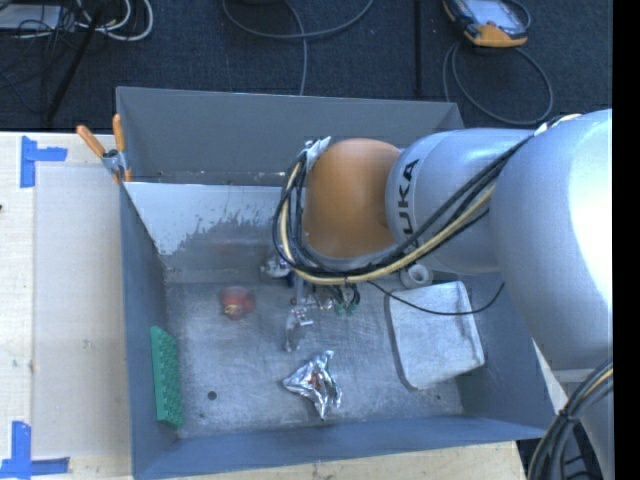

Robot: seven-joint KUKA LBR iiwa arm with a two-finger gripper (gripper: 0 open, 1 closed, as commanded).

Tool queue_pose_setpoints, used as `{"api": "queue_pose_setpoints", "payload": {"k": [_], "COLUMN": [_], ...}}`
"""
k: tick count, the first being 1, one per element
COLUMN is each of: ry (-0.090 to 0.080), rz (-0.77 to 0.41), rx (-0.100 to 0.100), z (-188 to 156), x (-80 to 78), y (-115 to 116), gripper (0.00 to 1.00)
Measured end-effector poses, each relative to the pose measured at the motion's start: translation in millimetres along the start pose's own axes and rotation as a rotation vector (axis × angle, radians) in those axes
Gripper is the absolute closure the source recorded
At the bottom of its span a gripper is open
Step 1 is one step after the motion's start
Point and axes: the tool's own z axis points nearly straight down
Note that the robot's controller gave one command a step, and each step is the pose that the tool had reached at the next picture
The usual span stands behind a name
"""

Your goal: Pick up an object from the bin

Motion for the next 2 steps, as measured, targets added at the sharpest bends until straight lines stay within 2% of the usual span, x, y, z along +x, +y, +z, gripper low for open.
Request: {"api": "queue_pose_setpoints", "payload": {"k": [1, 2], "ry": [0.004, 0.004], "rz": [-0.113, -0.419], "rx": [-0.001, -0.001], "z": [-1, -1], "x": [66.1, 122.4], "y": [-61, -34], "gripper": [0.00, 0.00]}}
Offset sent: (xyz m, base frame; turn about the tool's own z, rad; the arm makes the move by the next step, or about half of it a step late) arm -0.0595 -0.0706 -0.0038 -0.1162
